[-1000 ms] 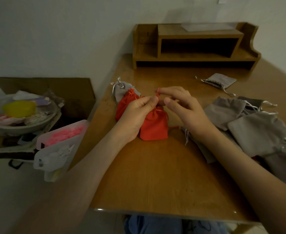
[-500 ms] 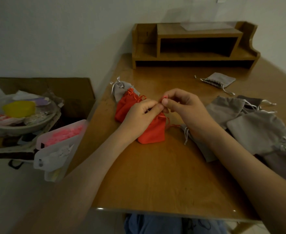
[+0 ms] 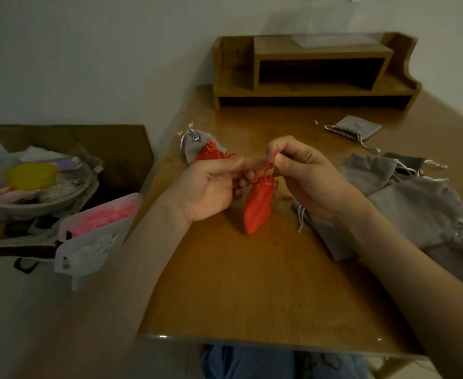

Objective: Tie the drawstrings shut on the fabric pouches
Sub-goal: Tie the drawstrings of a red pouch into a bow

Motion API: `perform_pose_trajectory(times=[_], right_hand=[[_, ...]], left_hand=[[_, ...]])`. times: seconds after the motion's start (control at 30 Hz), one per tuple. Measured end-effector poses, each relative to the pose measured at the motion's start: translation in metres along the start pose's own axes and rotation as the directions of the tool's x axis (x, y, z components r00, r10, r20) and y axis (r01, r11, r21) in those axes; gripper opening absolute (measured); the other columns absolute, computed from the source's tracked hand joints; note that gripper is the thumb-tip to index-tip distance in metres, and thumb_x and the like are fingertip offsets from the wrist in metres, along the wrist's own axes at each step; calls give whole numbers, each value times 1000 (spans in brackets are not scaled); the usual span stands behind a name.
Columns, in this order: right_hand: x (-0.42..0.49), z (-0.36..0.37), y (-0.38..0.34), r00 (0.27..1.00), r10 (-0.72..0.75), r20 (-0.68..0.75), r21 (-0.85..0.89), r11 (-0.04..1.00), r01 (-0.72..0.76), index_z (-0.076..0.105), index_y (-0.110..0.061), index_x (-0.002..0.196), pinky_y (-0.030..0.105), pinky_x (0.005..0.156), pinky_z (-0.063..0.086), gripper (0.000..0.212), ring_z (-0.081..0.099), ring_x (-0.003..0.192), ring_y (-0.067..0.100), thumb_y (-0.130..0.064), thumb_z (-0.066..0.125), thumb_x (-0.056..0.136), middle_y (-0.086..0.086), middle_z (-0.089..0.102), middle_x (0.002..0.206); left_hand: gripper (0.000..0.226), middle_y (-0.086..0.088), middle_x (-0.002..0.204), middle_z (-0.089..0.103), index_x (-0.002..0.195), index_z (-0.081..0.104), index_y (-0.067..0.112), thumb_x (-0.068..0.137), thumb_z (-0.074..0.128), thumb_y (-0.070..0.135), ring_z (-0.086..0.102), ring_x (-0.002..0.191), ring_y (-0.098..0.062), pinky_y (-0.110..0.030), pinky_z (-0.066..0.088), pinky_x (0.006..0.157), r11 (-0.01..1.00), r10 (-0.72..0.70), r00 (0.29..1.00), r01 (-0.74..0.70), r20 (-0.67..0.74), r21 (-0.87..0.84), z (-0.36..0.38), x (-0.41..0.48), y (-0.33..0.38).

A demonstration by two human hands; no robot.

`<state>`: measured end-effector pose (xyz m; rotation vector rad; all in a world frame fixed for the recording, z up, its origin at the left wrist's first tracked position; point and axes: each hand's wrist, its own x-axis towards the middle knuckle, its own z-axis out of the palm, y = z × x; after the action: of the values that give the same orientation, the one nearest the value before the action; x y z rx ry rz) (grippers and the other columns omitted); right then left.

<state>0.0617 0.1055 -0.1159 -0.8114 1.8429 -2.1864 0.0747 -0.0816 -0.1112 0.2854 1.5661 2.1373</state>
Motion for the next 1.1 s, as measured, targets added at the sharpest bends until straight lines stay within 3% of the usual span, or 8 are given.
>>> perform_pose_trajectory(times=[0.07,0.17,0.3,0.6,0.73,0.83,0.93,1.1], right_hand=[[-1,1,0,1000,-6,28,16,1000,6,67,-24,77,19,70,43,5,52,75,7,-24,62,80,-5,51,83],[-3,5,-3,996,-22,90,82,997,14,60,-9,82,18,66,47,6,58,70,4,-9,54,84,-8,59,77],[-3,5,-4,994,1,109,104,995,-12,53,-4,86,23,64,51,4,59,68,11,-4,51,89,2,55,75],[0,5,0,997,44,66,75,996,-49,55,-5,91,23,67,49,6,55,73,14,-11,54,90,7,54,82],[-1,7,0,993,106,-53,-140,984,-113,52,-9,117,21,73,49,38,60,86,10,-30,57,85,2,58,97],[-2,13,2,982,183,-50,-279,941,-190,44,-22,130,17,75,48,61,60,94,3,-41,62,76,-5,58,108],[-2,17,6,983,167,-75,-381,906,-183,45,-31,122,30,89,51,56,61,104,11,-44,68,72,-3,60,114],[-1,13,7,976,188,-107,-354,910,-214,44,-20,121,42,93,50,47,63,104,19,-23,72,83,2,63,113]], left_hand=[[19,8,68,59,79,77,19,80,62,31,50,66,-4,-18,38,66,999,19,999,-18,-34,46,1,0,-1],[14,6,68,63,70,76,20,71,65,29,55,67,-5,-17,45,67,995,44,999,-45,19,88,7,0,-4],[13,6,67,63,74,75,17,73,62,18,57,64,-2,-14,47,62,994,59,998,-61,31,91,13,1,-7],[29,0,92,66,102,65,13,75,62,22,61,90,-10,-23,49,86,977,118,991,-105,-59,184,16,7,-15],[8,2,80,63,85,66,19,78,64,23,57,75,-7,-19,44,68,944,302,932,-262,-201,199,16,10,-14],[5,-5,85,64,80,65,20,78,63,24,61,84,-18,-28,49,77,932,348,906,-307,-243,191,13,11,-15],[10,-7,90,67,87,64,15,81,62,23,62,89,-21,-32,48,82,933,328,918,-279,-223,226,14,10,-16],[12,1,84,71,89,58,13,94,49,7,48,66,-9,-18,37,59,955,283,930,-251,-236,156,16,9,-13]])
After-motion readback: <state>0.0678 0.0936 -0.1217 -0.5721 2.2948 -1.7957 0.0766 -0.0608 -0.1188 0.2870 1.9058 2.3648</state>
